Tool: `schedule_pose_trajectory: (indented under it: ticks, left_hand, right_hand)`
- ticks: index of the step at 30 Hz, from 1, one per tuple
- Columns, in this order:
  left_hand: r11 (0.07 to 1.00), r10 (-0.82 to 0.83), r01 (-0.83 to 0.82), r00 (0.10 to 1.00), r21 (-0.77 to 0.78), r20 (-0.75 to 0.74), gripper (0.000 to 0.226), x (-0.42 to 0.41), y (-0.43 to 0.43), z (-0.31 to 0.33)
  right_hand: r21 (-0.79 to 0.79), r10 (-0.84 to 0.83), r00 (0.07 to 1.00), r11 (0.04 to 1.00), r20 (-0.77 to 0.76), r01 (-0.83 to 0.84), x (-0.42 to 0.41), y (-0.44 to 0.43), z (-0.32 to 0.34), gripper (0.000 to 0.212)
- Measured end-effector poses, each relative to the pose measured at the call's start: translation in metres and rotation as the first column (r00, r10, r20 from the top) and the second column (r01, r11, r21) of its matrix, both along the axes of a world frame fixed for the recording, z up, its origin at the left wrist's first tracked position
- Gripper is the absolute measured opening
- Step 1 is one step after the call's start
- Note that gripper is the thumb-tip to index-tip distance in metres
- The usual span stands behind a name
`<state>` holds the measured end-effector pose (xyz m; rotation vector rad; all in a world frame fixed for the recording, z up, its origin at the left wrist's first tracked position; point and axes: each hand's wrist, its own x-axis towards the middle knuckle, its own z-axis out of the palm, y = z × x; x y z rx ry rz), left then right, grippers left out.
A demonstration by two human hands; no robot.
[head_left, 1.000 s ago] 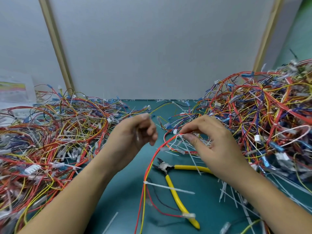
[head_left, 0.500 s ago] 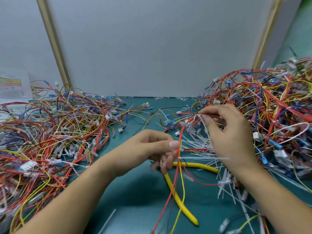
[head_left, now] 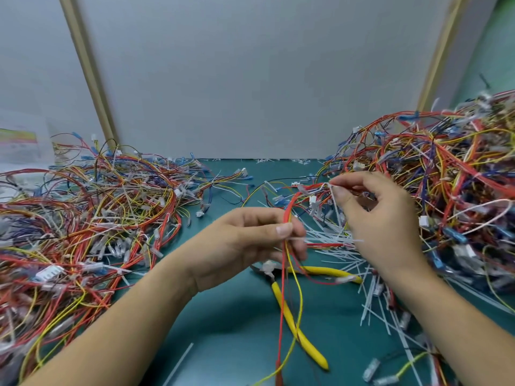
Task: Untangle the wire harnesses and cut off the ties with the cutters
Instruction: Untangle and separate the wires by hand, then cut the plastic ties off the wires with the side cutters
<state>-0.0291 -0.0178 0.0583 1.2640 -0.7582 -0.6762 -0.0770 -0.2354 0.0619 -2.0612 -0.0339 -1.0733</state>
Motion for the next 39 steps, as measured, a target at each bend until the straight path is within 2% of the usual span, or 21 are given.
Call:
schedule_pose_trajectory:
  ticks: [2,4,5,6,7,8,9,11,14,17,22,24,27,29,30,31,32,34,36,37,39]
  left_hand:
    - [0.983,0.159,-0.16,0.987,-0.084,-0.028,0.012,0.005,0.002,0.005]
    - [0.91,0.363,-0.374,0.927,-0.18,-0.095,0.011,0.014,0.008,0.009]
    - [0.863,0.432,-0.452,0.892,-0.227,-0.133,0.015,0.018,0.011,0.01]
    - [0.818,0.484,-0.51,0.86,-0.265,-0.161,0.017,0.021,0.014,0.01]
    - [0.782,0.525,-0.552,0.834,-0.289,-0.172,0.019,0.024,0.015,0.01]
    - [0.756,0.556,-0.58,0.814,-0.303,-0.169,0.019,0.025,0.015,0.009]
    - [0.74,0.582,-0.599,0.798,-0.305,-0.155,0.019,0.026,0.015,0.008]
    - [0.725,0.623,-0.625,0.774,-0.287,-0.113,0.017,0.025,0.014,0.007]
    - [0.695,0.68,-0.676,0.729,-0.245,-0.081,0.02,0.025,0.012,0.006]
    - [0.629,0.749,-0.742,0.659,-0.232,-0.075,0.027,0.027,0.011,0.004]
    - [0.534,0.789,-0.816,0.575,-0.224,-0.216,0.034,0.034,0.013,0.006]
    - [0.496,0.778,-0.833,0.551,-0.245,-0.301,0.036,0.036,0.016,0.006]
    - [0.44,0.739,-0.853,0.522,-0.281,-0.427,0.037,0.039,0.022,0.006]
    - [0.424,0.698,-0.855,0.519,-0.299,-0.493,0.038,0.039,0.024,0.008]
    - [0.428,0.677,-0.85,0.526,-0.307,-0.514,0.039,0.038,0.024,0.008]
    - [0.439,0.66,-0.842,0.539,-0.313,-0.524,0.04,0.038,0.024,0.009]
    - [0.453,0.646,-0.833,0.552,-0.317,-0.527,0.041,0.036,0.022,0.009]
    - [0.483,0.623,-0.81,0.584,-0.332,-0.52,0.041,0.032,0.018,0.009]
    - [0.543,0.587,-0.757,0.652,-0.364,-0.48,0.041,0.028,0.014,0.009]
    - [0.587,0.567,-0.718,0.695,-0.375,-0.443,0.043,0.026,0.012,0.009]
    - [0.675,0.552,-0.643,0.765,-0.361,-0.331,0.049,0.023,0.009,0.009]
  right_hand:
    - [-0.057,-0.062,0.998,0.996,0.0,0.062,-0.003,0.0,0.002,0.023]
    - [-0.111,-0.103,0.993,0.988,0.055,0.109,-0.009,0.0,0.008,0.024]
    - [-0.135,-0.065,0.996,0.988,0.059,0.072,-0.013,0.001,0.011,0.019]
    - [-0.155,0.012,1.0,0.988,-0.003,-0.012,-0.017,0.006,0.014,0.014]
    - [-0.188,0.098,0.984,0.974,-0.147,-0.125,-0.021,0.011,0.015,0.009]
    - [-0.255,0.146,0.926,0.936,-0.347,-0.243,-0.023,0.017,0.014,0.008]
    - [-0.363,0.11,0.84,0.866,-0.532,-0.343,-0.024,0.022,0.012,0.015]
    - [-0.524,-0.037,0.715,0.707,-0.698,-0.475,-0.027,0.03,0.007,0.043]
    - [-0.54,-0.117,0.649,0.673,-0.752,-0.505,-0.034,0.031,0.007,0.079]
    - [-0.601,-0.198,0.626,0.592,-0.754,-0.537,-0.04,0.032,0.007,0.095]
    - [-0.618,-0.196,0.655,0.598,-0.73,-0.51,-0.042,0.031,0.011,0.069]
    - [-0.6,-0.187,0.668,0.651,-0.72,-0.465,-0.039,0.026,0.014,0.063]
    - [-0.399,-0.045,0.657,0.825,-0.753,-0.401,-0.034,0.018,0.021,0.055]
    - [-0.128,0.186,0.647,0.905,-0.739,-0.406,-0.031,0.014,0.025,0.048]
    - [0.039,0.325,0.64,0.907,-0.696,-0.418,-0.03,0.015,0.027,0.045]
    - [0.223,0.461,0.628,0.878,-0.627,-0.423,-0.028,0.017,0.027,0.042]
    - [0.419,0.588,0.608,0.808,-0.533,-0.413,-0.027,0.019,0.027,0.04]
    - [0.703,0.76,0.556,0.596,-0.337,-0.388,-0.026,0.023,0.022,0.042]
    - [0.822,0.844,0.488,0.432,-0.223,-0.371,-0.028,0.03,0.017,0.045]
    - [0.847,0.863,0.463,0.391,-0.201,-0.361,-0.029,0.033,0.014,0.046]
    - [0.859,0.87,0.452,0.375,-0.197,-0.349,-0.031,0.04,0.01,0.047]
